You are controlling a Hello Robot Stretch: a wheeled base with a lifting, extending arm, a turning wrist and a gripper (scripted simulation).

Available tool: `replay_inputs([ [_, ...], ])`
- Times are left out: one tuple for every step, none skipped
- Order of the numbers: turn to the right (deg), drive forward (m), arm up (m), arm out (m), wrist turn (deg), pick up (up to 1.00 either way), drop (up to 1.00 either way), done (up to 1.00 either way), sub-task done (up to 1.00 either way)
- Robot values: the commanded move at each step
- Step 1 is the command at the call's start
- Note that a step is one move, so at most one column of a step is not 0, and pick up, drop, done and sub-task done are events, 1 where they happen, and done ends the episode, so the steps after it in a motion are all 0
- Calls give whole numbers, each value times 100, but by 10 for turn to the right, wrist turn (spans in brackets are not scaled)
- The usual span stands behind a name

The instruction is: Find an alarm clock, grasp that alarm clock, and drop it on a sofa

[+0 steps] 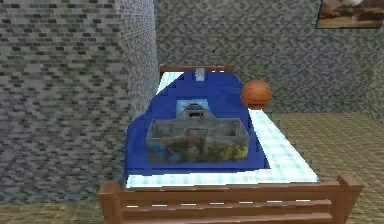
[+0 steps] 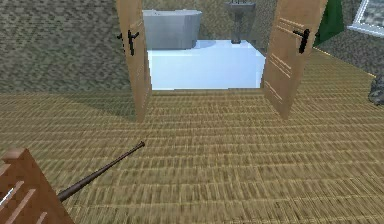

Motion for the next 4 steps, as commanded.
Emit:
replay_inputs([
  [30,0,0,0,0,0,0,0,0],
  [0,40,0,0,0,0,0,0,0],
  [-450,0,0,0,0,0,0,0,0],
  [-420,0,0,0,0,0,0,0,0],
])
